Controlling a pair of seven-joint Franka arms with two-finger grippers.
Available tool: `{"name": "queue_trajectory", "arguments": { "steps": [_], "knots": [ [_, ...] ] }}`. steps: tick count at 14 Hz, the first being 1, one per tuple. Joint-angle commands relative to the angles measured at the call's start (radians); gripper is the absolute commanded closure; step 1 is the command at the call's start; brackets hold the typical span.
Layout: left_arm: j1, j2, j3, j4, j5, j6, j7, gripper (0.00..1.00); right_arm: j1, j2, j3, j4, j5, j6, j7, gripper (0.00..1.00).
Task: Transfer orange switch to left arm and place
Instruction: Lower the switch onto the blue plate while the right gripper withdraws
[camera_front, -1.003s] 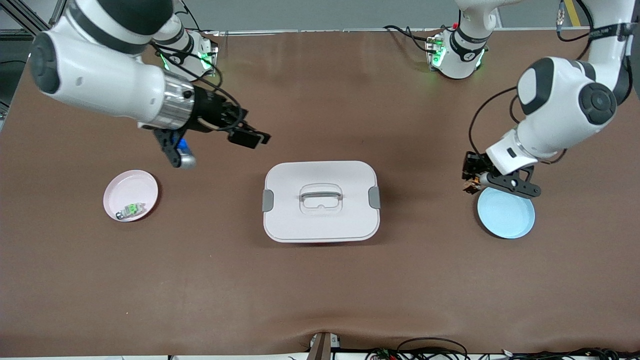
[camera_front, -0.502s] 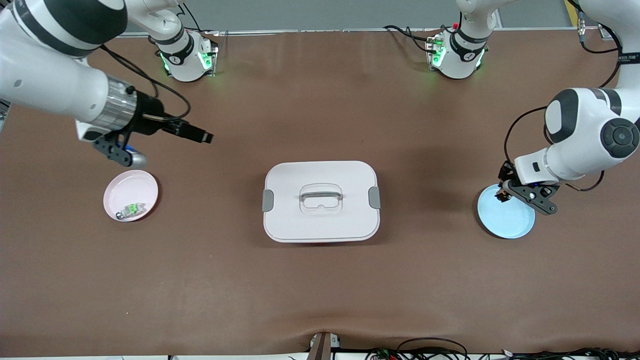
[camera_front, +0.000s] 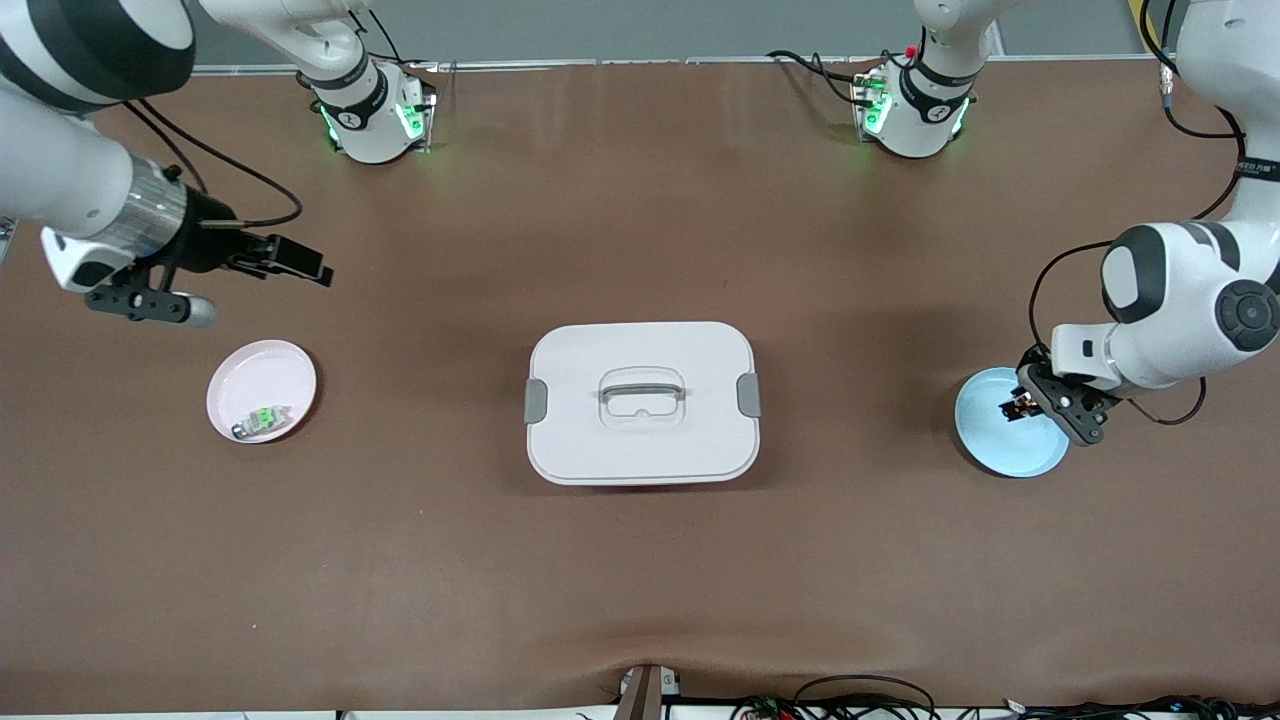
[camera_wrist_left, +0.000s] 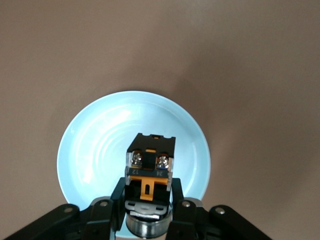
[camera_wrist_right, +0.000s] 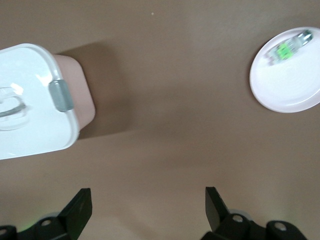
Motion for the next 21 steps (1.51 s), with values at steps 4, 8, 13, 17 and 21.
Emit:
{"name": "queue_trajectory", "arguments": {
  "steps": [4,8,13,17,21],
  "knots": [
    [0.037,0.101,0.001,0.020,0.177,0.110,0.117,1.00,-0.109,-0.034,0.018,-0.026,-0.110,0.023,-0.157,0.00],
    [0.038,0.124,0.003,0.020,0.186,0.133,0.169,1.00,-0.164,-0.028,0.019,0.008,-0.138,0.020,-0.218,0.00],
    [0.031,0.150,0.001,0.021,0.229,0.156,0.189,0.92,-0.190,-0.023,0.021,0.080,-0.184,0.008,-0.249,0.00],
    [0.032,0.198,0.001,0.021,0.234,0.196,0.189,0.74,-0.198,-0.022,0.019,0.138,-0.199,-0.023,-0.240,0.00],
    [0.041,0.198,-0.002,0.021,0.205,0.199,0.165,0.00,-0.207,-0.019,0.019,0.175,-0.199,-0.023,-0.243,0.00]
  ]
}}
